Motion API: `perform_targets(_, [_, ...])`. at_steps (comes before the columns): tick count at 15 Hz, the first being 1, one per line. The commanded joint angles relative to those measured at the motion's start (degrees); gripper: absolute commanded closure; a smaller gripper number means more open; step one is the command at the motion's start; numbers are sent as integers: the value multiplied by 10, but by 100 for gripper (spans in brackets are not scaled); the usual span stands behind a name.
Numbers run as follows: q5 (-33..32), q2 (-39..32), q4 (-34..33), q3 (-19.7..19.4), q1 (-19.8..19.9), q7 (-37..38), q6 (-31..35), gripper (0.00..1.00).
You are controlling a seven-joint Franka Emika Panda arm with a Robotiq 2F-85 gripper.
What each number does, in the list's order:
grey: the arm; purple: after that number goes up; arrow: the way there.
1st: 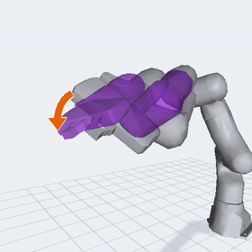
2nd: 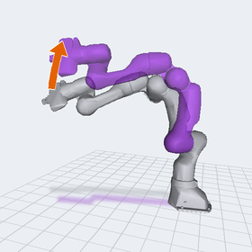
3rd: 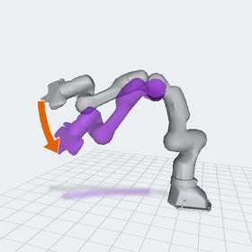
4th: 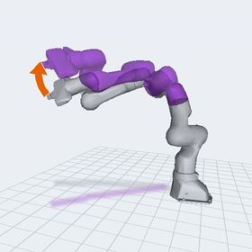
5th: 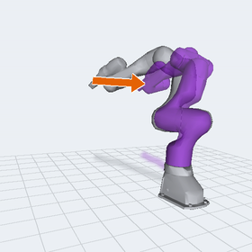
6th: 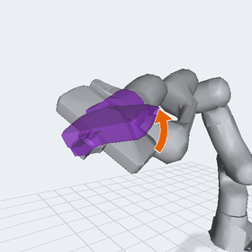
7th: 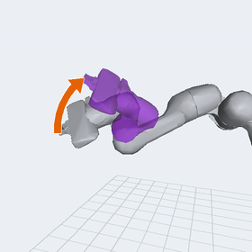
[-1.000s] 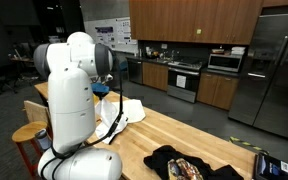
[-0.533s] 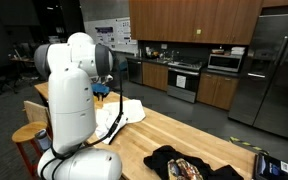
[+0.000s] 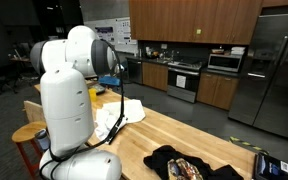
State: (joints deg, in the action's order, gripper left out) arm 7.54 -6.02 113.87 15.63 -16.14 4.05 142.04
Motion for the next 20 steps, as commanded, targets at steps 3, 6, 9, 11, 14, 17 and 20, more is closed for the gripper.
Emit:
perform_targets(3, [-68, 133, 71, -68, 68, 24, -20, 0])
perform_targets(6, [-41, 187, 95, -111, 100, -87, -117, 0])
perform_targets(9, [-48, 234, 105, -164, 126, -218, -262, 0])
perform_targets(11, [-70, 262, 107, -198, 145, -288, -360, 0])
perform_targets(14, [-71, 251, 91, -213, 150, -314, -400, 0])
perform_targets(17, [-72, 258, 92, -224, 155, -327, -410, 0])
perform_targets(20, [-72, 248, 92, -211, 150, -318, -405, 0])
